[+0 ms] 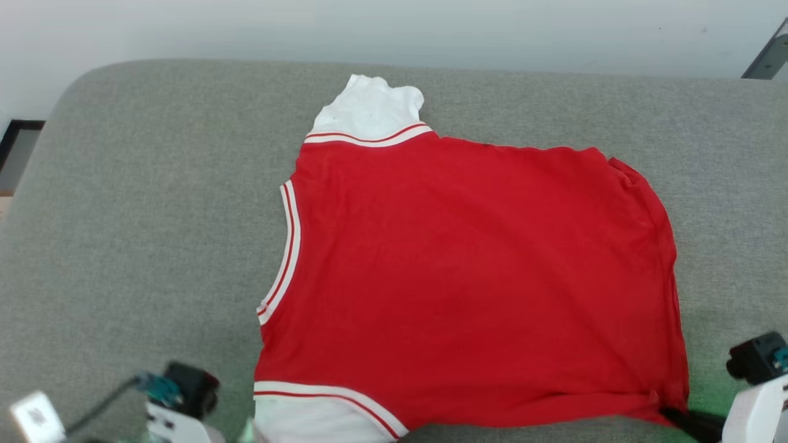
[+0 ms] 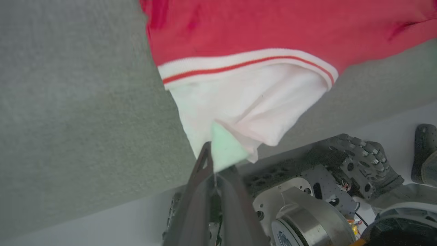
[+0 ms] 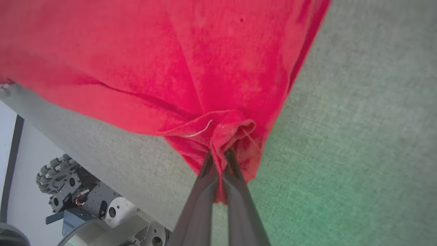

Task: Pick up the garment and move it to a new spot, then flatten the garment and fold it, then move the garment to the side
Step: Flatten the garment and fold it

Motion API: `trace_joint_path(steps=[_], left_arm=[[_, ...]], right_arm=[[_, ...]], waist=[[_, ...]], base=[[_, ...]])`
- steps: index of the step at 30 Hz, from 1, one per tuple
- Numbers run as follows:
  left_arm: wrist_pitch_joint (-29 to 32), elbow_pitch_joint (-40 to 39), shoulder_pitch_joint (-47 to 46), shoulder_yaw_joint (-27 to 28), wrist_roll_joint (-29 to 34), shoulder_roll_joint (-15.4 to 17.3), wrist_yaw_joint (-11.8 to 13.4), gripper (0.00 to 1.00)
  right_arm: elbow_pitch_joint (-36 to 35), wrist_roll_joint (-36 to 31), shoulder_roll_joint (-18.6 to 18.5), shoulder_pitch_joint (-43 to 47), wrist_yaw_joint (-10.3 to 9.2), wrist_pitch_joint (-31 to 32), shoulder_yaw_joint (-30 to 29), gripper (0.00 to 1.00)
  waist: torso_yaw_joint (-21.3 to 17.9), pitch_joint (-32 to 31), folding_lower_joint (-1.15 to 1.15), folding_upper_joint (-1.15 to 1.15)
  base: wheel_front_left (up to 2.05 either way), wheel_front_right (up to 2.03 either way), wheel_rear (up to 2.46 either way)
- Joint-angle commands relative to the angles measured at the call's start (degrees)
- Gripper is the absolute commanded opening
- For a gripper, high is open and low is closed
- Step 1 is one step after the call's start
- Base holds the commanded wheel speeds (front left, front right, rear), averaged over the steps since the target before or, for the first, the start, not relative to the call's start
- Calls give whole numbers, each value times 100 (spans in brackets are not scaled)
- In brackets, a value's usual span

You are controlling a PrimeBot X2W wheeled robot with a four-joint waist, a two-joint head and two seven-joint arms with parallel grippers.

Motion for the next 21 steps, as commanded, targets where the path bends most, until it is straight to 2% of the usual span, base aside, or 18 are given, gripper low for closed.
trace_joint_path(steps=[1,5,7,10,15,21], left_arm=[[29,-66,-145,65,73,104,61,0],[259,-234,-677,266,443,382,81,0],[425,-208,-1015,364,660,441,-5,0],[673,-2,-1537,499,942,300,-265,0],[1035,865,-2261,549,1184,-280,-895,0],[1199,2415,-2692,439,1191,-1141,-1658,0]], right_arm=[[-83,-67,45,33,-10,24,-136,0],[-285,-321,235,-137,-10,126,-610,0],[-313,-485,349,-285,-10,193,-813,0],[-260,-720,561,-579,-10,309,-993,0],[57,-1032,890,-1213,-9,514,-938,0],[725,-1280,1133,-1998,-10,518,-584,0]], waist=[[-22,-18,0,0],[-68,-11,0,0],[-86,13,0,0],[-114,68,0,0],[-158,179,0,0],[-244,401,0,0]], base=[[0,0,0],[0,0,0],[0,0,0],[0,0,0],[0,0,0],[0,0,0]])
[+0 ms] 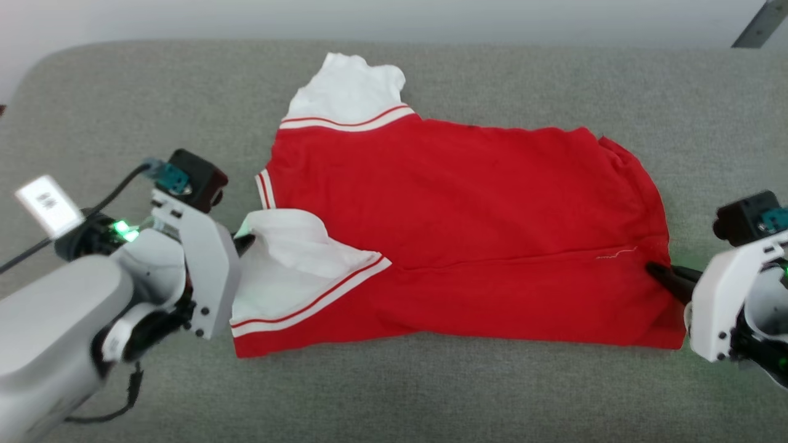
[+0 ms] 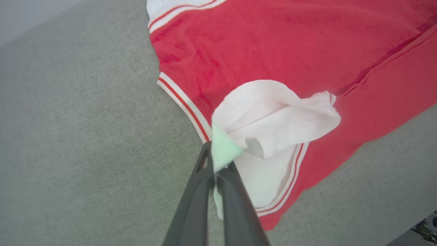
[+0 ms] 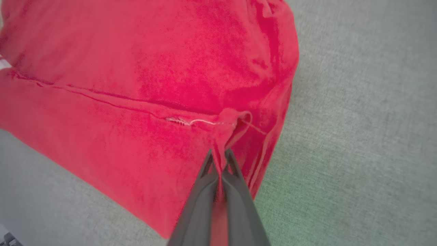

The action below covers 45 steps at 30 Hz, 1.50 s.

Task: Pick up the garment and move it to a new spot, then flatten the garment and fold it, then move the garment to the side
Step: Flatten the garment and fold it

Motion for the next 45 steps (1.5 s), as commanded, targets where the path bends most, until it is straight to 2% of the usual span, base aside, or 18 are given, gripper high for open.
trace_joint_path(steps=[1,6,11,13,14,16,17,18,19,20,21,22,23,24,30,34,40,45], left_arm=[[52,303,-33,-55,-45,-150,-141,0],[233,1449,-90,-130,-316,-705,-564,0],[418,2354,-49,-173,-573,-1114,-872,0],[495,2665,-47,-168,-673,-1248,-938,9],[525,2797,-44,-154,-735,-1301,-957,15],[555,3011,-83,-116,-806,-1376,-966,38],[544,3082,-117,-73,-857,-1411,-941,61],[544,3082,-117,-73,-857,-1411,-941,61],[569,3179,-175,-24,-881,-1467,-904,100],[555,3188,-221,-19,-856,-1471,-918,100],[524,3193,-271,19,-852,-1462,-895,100],[507,3181,-308,47,-859,-1449,-886,100],[507,3181,-308,47,-859,-1449,-886,100],[514,3110,-337,47,-817,-1401,-846,100],[616,2646,-312,82,-850,-1158,-612,100],[909,2055,-78,78,-1054,-912,-243,100],[1217,1230,302,10,-1290,-627,317,100],[1308,965,645,-52,-1473,-512,591,100]], right_arm=[[155,-57,47,-134,-11,-2,96,0],[790,-52,178,-578,-10,-33,490,0],[1323,57,268,-863,-12,-71,824,0],[1486,100,297,-959,-12,-61,944,0],[1551,127,310,-1010,-12,-65,1005,0],[1666,184,332,-1098,-12,-83,1085,0],[1717,201,328,-1142,-12,-77,1126,0],[1717,201,328,-1142,-12,-77,1126,0],[1800,256,305,-1215,-12,-106,1165,15],[1827,274,285,-1246,-12,-109,1182,38],[1829,286,249,-1269,-12,-108,1215,45],[1803,304,217,-1283,-12,-156,1224,68],[1803,304,217,-1283,-12,-156,1224,68],[1774,339,142,-1281,-11,-297,1173,100],[1670,261,15,-1146,-11,-836,910,100],[1487,56,11,-945,-11,-1419,546,100],[1011,-444,241,-483,-10,-2290,-245,100],[471,-899,595,7,-10,-2553,-970,100]], waist=[[-55,108,0,0],[-97,221,0,0],[-113,250,0,0],[-114,242,0,0],[-115,234,0,0],[-114,208,0,0],[-112,192,0,0],[-112,192,0,0],[-88,149,0,0],[-73,121,0,0],[-59,96,0,0],[-43,68,0,0],[-43,68,0,0],[3,6,0,0],[97,-148,0,0],[116,-241,0,0],[43,-286,0,0],[-110,-293,0,0]], base=[[0,0,0],[0,0,0],[0,0,0],[0,0,0],[0,0,0],[0,0,0],[0,0,0],[0,0,0],[0,0,0],[0,0,0],[0,0,0],[0,0,0],[0,0,0],[0,0,0],[0,0,0],[0,0,0],[0,0,0],[0,0,0]])
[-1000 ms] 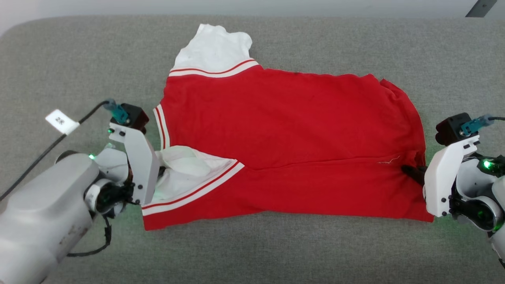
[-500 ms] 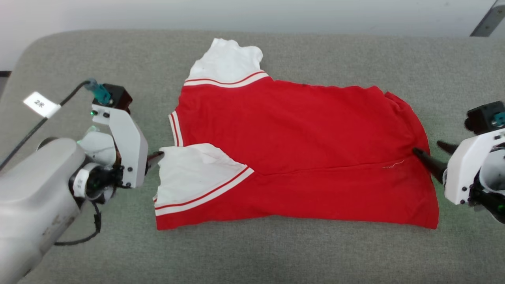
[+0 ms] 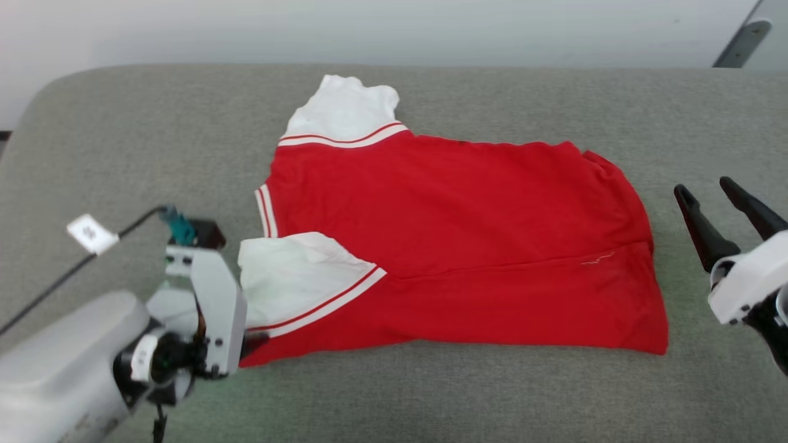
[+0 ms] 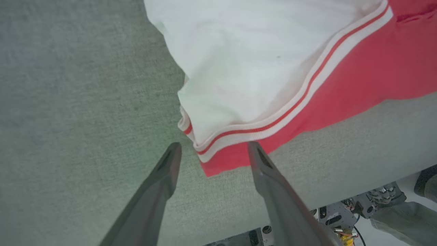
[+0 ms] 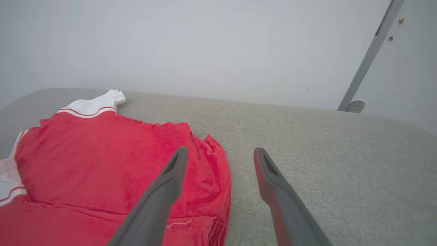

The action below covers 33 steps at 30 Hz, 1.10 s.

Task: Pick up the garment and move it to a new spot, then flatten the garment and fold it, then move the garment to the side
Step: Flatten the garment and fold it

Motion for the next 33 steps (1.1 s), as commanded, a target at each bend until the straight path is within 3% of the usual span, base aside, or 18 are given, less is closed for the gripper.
trace_joint_path(steps=[1,5,13,14,15,16,17,26,33], left_arm=[[31,-1,106,-18,-35,32,49,100],[-58,79,305,-38,-96,44,98,100],[-573,784,498,30,-76,-239,-337,100],[-593,881,538,49,-157,-297,-392,95],[-567,961,572,28,-164,-343,-468,67],[-547,1022,569,-17,-125,-380,-546,29],[-554,1094,566,-14,-137,-418,-591,0],[-489,1384,419,-57,-110,-668,-850,0],[-518,1484,260,-14,-68,-798,-910,0]], right_arm=[[-86,-52,68,136,-11,10,-102,100],[-617,-367,354,571,-10,126,-572,100],[-1438,-645,886,1422,-10,813,-1243,100],[-1496,-666,922,1502,-11,936,-1301,100],[-1527,-662,971,1572,-10,1096,-1335,100],[-1561,-635,1010,1656,-10,1279,-1328,100],[-1582,-614,1039,1724,-10,1463,-1354,100],[-1391,-586,1115,1652,-10,2766,-1254,100],[-630,-629,1185,1157,-10,3189,-1016,100]], waist=[[-73,-3,0,0],[-182,7,0,0],[-265,59,0,0],[-270,62,0,0],[-273,63,0,0],[-274,63,0,0],[-270,64,0,0],[-162,146,0,0],[-58,253,0,0]], base=[[0,0,0],[0,0,0],[0,0,0],[0,0,0],[0,0,0],[0,0,0],[0,0,0],[0,0,0],[0,0,0]])
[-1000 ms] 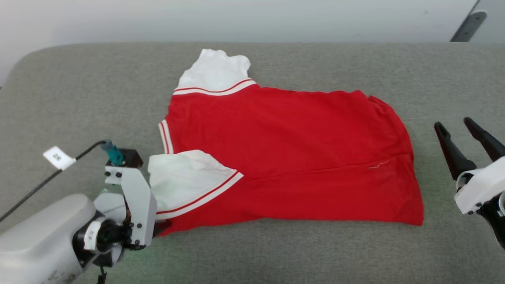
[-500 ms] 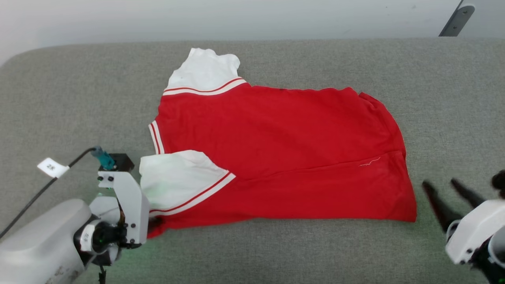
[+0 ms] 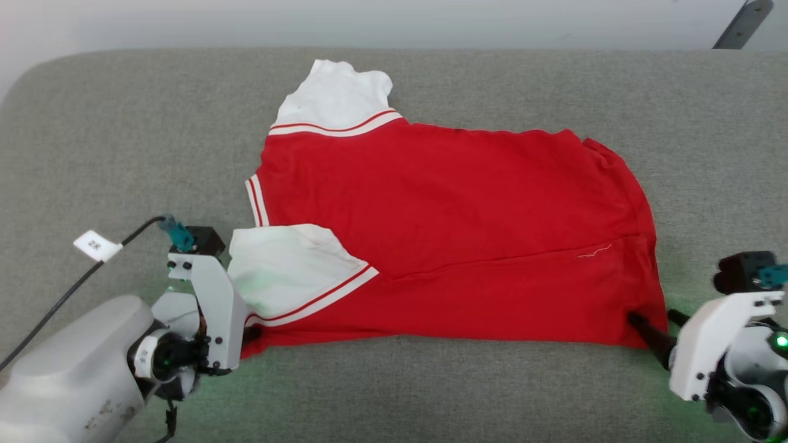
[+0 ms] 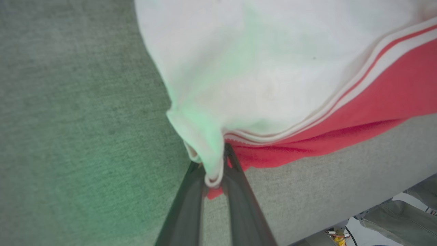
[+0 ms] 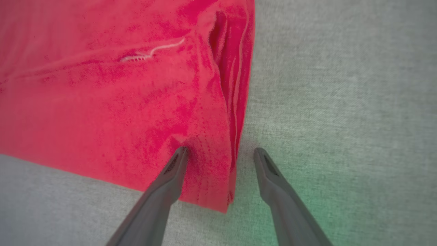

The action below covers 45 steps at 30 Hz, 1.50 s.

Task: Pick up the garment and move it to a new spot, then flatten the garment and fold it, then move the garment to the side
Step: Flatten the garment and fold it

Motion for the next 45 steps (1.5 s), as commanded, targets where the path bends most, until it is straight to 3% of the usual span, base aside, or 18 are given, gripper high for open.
trace_joint_path(steps=[1,2,3,4,11,19,28,29,33,39,43,44,45], left_arm=[[-57,70,49,-46,41,-179,0,0],[-59,79,25,-43,50,-196,-7,0],[-59,104,-15,-35,67,-221,-14,0],[-60,115,-30,-31,77,-233,-15,0],[-90,165,-95,6,60,-251,-45,0],[60,-103,-76,45,-21,1,60,0],[550,-929,40,-48,-92,495,506,0],[667,-1182,86,-79,-127,631,684,0],[827,-1582,214,-143,-172,806,926,0],[814,-2036,525,-224,-256,913,1215,0],[723,-2000,691,-250,-316,792,1255,0],[680,-1957,695,-235,-323,753,1249,3],[614,-1887,713,-192,-343,712,1285,26]], right_arm=[[155,-20,24,-103,-9,57,85,100],[308,-44,16,-171,-9,120,157,100],[577,5,44,-289,-9,213,326,24],[701,19,38,-341,-8,246,382,0],[1234,90,-175,-619,-12,243,629,0],[950,288,-590,-605,-15,403,811,0],[112,628,-1004,-131,-11,1025,813,0],[-123,677,-1061,13,-11,1139,724,0],[-418,716,-1118,290,-11,1377,613,0],[-709,655,-958,760,-11,1678,404,0],[-764,556,-760,876,-10,1660,402,0],[-754,518,-724,875,-10,1648,428,0],[-733,500,-689,861,-10,1631,455,0]], waist=[[37,33,0,0],[51,43,0,0],[75,61,0,0],[85,69,0,0],[128,98,0,0],[101,46,0,0],[106,26,0,0],[109,30,0,0],[110,39,0,0],[110,86,0,0],[96,127,0,0],[91,134,0,0],[87,139,0,0]], base=[[0,0,0],[0,0,0],[0,0,0],[0,0,0],[0,0,0],[0,0,0],[0,0,0],[0,0,0],[0,0,0],[0,0,0],[0,0,0],[0,0,0],[0,0,0]])
